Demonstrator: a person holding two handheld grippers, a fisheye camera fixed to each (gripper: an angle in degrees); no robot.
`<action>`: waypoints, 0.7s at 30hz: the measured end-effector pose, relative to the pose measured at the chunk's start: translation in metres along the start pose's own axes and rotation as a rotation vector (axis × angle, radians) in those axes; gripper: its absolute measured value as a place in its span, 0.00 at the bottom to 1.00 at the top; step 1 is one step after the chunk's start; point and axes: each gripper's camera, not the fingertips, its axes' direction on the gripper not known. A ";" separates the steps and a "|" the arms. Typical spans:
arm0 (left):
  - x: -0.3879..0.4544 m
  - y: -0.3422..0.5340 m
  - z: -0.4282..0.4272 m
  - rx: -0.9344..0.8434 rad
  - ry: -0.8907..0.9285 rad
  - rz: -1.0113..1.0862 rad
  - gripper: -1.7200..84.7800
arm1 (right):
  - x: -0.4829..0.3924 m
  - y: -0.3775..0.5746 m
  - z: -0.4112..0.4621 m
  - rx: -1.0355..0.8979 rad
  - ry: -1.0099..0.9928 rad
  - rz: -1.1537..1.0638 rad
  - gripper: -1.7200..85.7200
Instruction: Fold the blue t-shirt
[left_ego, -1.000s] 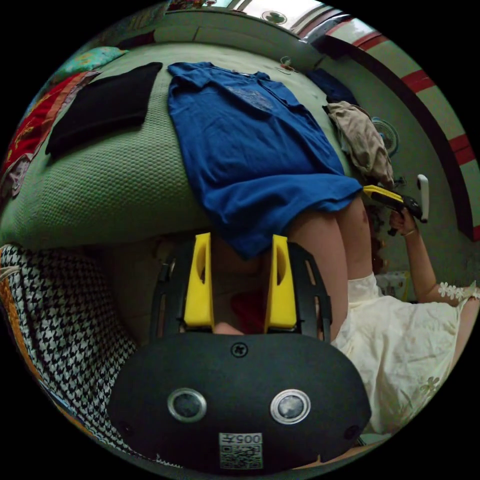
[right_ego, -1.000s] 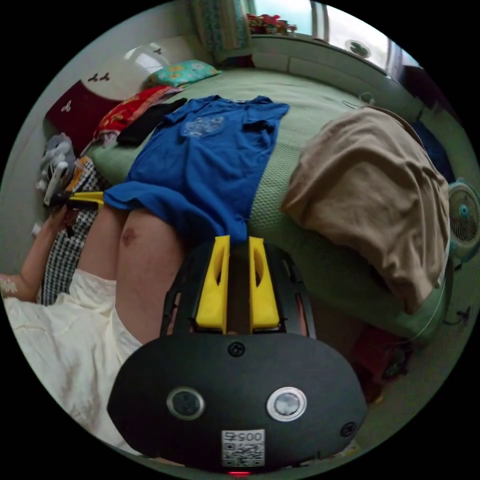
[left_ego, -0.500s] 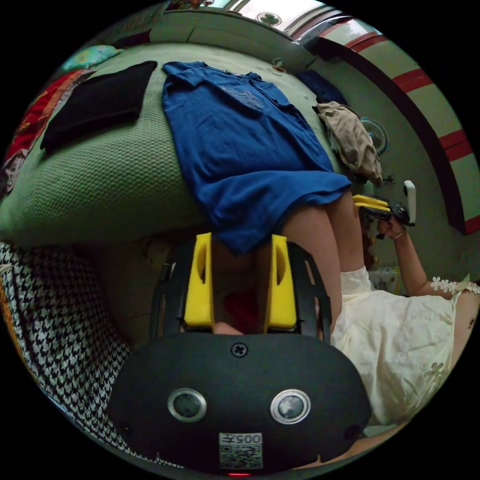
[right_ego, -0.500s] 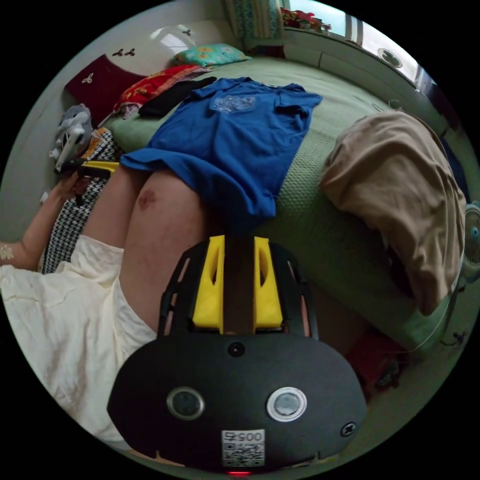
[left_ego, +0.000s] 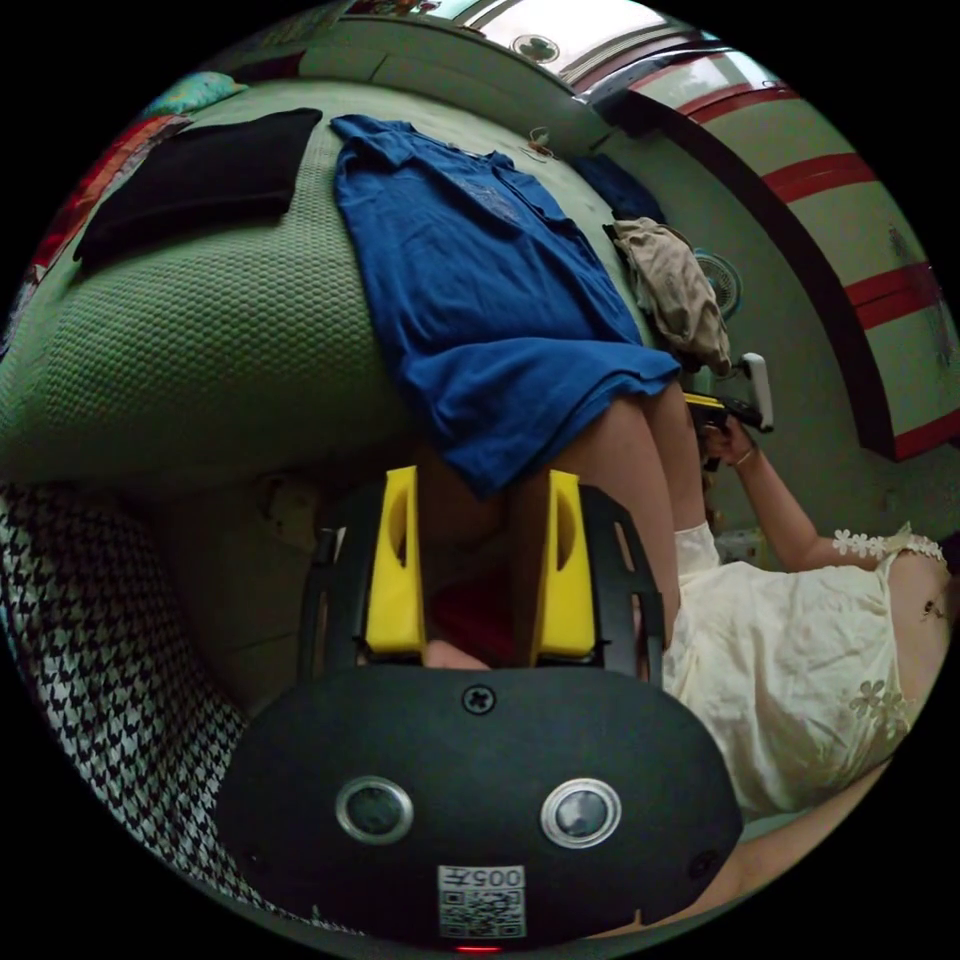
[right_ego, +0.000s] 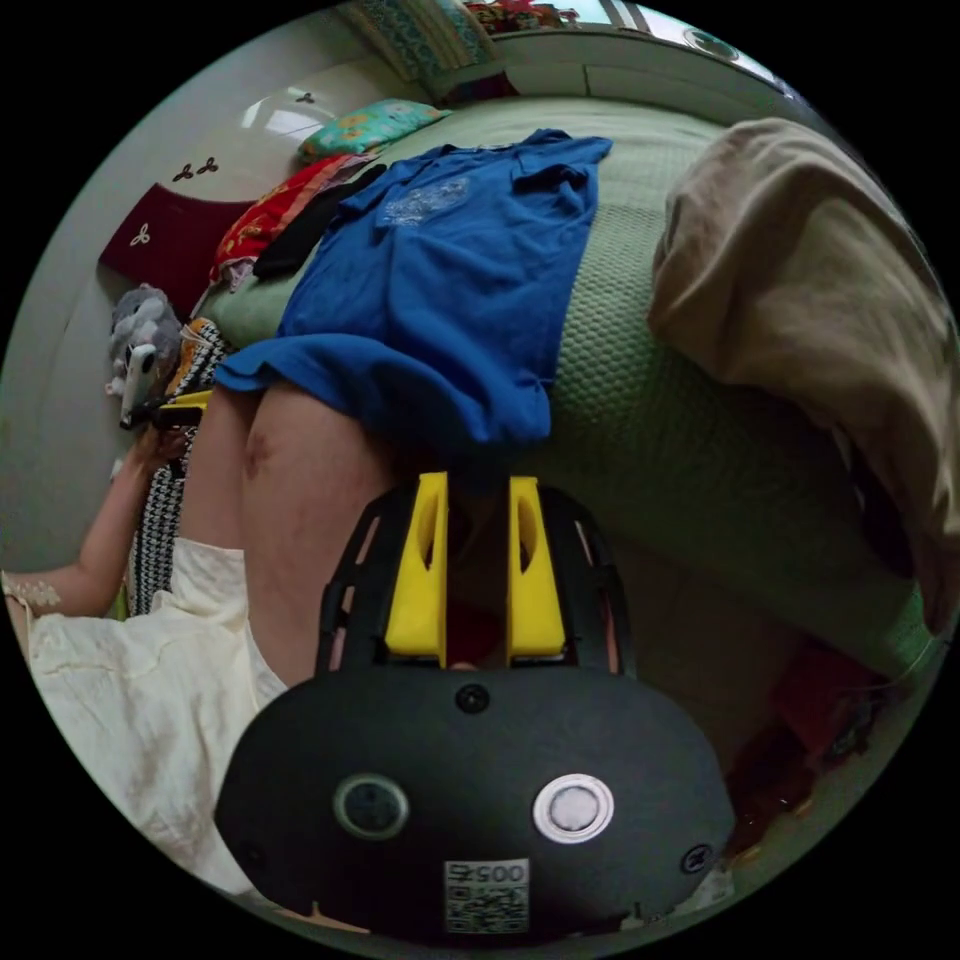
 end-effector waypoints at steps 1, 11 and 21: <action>-0.003 0.002 -0.002 0.009 -0.003 0.002 0.21 | 0.001 0.000 0.001 0.000 -0.005 0.002 0.12; -0.015 0.009 0.004 -0.008 0.050 -0.002 0.21 | 0.008 0.002 -0.003 0.040 -0.047 0.014 0.09; -0.014 0.016 -0.001 0.014 0.234 0.022 0.10 | 0.006 0.007 -0.027 0.084 -0.082 0.004 0.05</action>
